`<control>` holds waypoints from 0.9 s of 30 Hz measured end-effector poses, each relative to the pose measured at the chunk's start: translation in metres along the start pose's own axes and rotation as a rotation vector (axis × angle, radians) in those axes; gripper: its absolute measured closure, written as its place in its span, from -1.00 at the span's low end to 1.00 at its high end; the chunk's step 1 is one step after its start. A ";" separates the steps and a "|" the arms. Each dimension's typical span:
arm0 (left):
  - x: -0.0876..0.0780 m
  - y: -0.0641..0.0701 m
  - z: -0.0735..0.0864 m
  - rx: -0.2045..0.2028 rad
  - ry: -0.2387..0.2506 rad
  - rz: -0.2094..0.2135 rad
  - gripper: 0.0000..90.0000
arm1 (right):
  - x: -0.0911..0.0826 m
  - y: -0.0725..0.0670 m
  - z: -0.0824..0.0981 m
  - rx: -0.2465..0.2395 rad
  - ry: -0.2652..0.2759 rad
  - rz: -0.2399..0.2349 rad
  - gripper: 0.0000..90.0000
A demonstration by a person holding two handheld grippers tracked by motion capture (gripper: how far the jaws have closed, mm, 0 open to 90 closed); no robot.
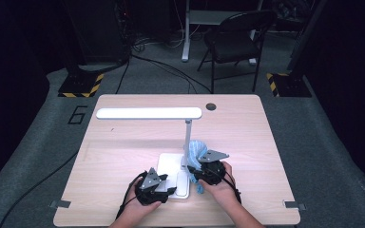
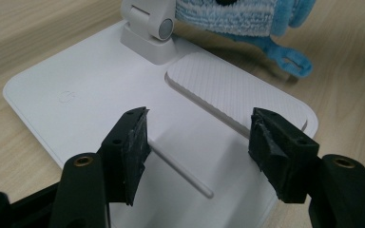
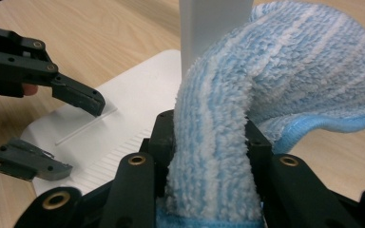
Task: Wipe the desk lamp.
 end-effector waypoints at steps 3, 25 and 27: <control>0.000 0.000 0.000 0.000 0.000 0.000 -0.14 | 0.004 0.000 0.004 0.004 -0.019 -0.003 0.46; 0.000 0.000 0.000 0.006 -0.001 -0.003 -0.15 | -0.003 0.022 0.014 0.043 -0.046 0.091 0.46; 0.000 0.000 0.000 0.006 -0.001 -0.003 -0.14 | 0.000 0.021 0.017 0.055 -0.056 0.100 0.45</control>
Point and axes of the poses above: each handheld gripper's, and its own axes: x roughly forward along the jaws, z roughly out of its underside, y roughly to its right, the point moved 2 cm from there along x, roughly forward along the jaws, and after that the axes turned 7 degrees about -x, right-handed, at the moved point
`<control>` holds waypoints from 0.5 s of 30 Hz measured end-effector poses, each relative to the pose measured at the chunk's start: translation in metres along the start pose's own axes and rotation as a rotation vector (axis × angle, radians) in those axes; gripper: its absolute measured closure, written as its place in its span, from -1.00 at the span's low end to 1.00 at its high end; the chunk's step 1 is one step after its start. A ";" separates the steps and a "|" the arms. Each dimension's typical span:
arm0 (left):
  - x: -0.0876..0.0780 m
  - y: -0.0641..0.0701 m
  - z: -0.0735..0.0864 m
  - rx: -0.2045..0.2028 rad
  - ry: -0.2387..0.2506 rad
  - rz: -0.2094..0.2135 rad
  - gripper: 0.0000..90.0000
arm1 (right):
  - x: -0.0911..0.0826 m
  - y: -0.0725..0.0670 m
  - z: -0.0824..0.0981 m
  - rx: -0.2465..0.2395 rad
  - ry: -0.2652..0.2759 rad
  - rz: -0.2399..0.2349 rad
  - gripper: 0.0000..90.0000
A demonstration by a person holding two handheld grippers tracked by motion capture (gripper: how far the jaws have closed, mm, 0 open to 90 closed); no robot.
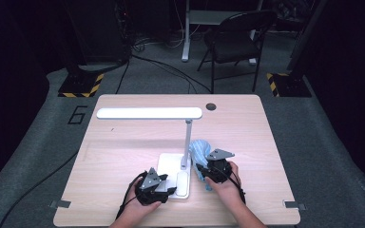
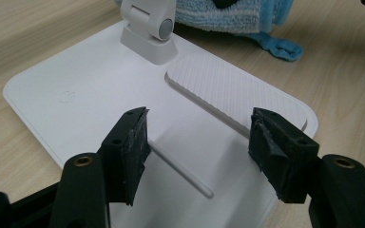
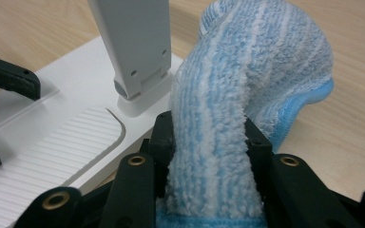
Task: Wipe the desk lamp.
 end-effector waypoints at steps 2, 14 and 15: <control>0.000 0.000 0.000 0.000 0.000 0.000 -0.15 | 0.003 -0.002 0.003 -0.007 -0.013 0.001 0.45; 0.000 0.000 0.000 -0.001 0.000 0.000 -0.15 | 0.015 -0.018 0.012 -0.013 -0.021 -0.025 0.45; 0.000 0.000 0.000 0.000 0.000 0.000 -0.14 | 0.015 -0.020 0.013 -0.010 -0.023 -0.030 0.46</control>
Point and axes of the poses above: each handheld gripper's, and its own axes: x roughly forward along the jaws, z roughly out of its underside, y roughly to its right, the point moved 2 cm from there along x, roughly forward along the jaws, and after that the axes turned 7 degrees about -x, right-handed, at the moved point
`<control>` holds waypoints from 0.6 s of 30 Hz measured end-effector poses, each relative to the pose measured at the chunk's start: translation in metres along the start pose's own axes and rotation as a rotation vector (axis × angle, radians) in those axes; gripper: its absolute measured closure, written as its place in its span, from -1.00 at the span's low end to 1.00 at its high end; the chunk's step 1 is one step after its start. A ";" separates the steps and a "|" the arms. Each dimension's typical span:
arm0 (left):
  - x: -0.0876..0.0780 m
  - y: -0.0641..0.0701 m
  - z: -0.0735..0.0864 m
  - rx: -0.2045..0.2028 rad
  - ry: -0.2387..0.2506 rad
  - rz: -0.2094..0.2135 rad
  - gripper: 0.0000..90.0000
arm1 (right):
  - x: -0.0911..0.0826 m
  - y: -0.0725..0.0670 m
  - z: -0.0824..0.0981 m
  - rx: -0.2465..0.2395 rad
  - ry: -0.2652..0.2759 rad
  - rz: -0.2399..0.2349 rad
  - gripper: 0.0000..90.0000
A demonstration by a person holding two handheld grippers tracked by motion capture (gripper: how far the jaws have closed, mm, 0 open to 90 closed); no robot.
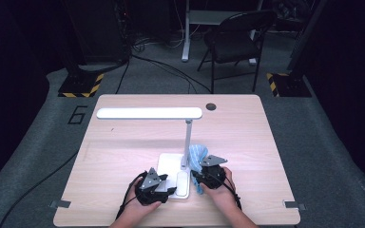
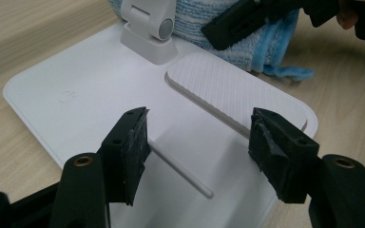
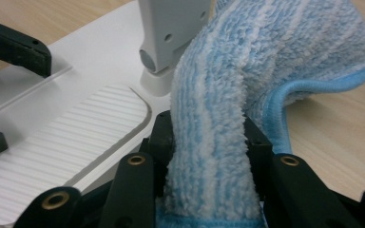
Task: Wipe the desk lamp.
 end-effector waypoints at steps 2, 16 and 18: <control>0.000 0.000 0.000 0.000 0.000 0.000 -0.15 | 0.000 -0.002 0.001 -0.001 0.006 -0.001 0.46; 0.000 0.000 0.000 0.000 0.001 -0.001 -0.15 | -0.015 -0.022 0.014 0.027 0.020 -0.072 0.46; 0.000 0.001 0.000 -0.006 0.003 -0.001 -0.15 | -0.018 -0.025 0.017 0.026 0.018 -0.081 0.46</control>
Point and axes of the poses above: each handheld gripper's, and its own axes: x roughly forward along the jaws, z roughly out of its underside, y roughly to its right, the point moved 2 cm from there along x, roughly forward along the jaws, and after that the axes turned 7 degrees about -x, right-handed, at the moved point
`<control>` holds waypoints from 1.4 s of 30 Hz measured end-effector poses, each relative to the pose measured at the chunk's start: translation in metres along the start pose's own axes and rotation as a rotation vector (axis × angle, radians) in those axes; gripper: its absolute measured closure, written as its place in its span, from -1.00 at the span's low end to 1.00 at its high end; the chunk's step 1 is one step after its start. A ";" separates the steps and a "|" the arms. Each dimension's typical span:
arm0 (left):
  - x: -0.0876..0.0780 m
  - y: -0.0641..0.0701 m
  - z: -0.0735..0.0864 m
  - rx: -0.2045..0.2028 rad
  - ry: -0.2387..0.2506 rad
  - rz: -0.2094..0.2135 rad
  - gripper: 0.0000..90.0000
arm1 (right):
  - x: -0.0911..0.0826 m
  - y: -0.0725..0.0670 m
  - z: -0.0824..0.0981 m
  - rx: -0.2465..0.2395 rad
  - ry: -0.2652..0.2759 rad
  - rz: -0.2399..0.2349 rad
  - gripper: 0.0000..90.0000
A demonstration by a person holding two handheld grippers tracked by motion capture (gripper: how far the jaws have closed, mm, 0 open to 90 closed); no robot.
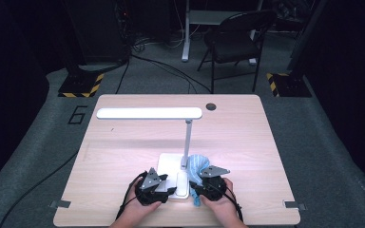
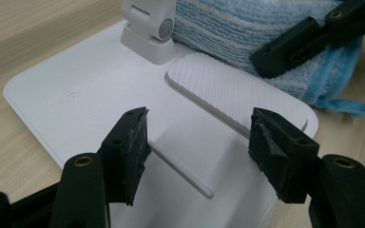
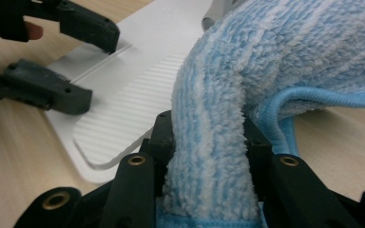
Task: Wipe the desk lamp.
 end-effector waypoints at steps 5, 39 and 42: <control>0.000 -0.001 0.000 0.009 -0.002 0.000 -0.15 | -0.007 -0.010 0.006 -0.010 0.001 -0.019 0.46; 0.000 0.000 0.000 -0.001 -0.002 -0.001 -0.14 | -0.017 -0.024 0.014 -0.033 -0.014 -0.062 0.46; 0.000 0.000 0.000 -0.002 -0.002 0.000 -0.15 | -0.014 -0.018 0.011 -0.049 -0.015 -0.060 0.46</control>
Point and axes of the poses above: each handheld gripper's, and its own axes: x roughly forward along the jaws, z roughly out of its underside, y roughly to its right, the point moved 2 cm from there along x, roughly forward along the jaws, and after that the axes turned 7 degrees about -x, right-handed, at the moved point
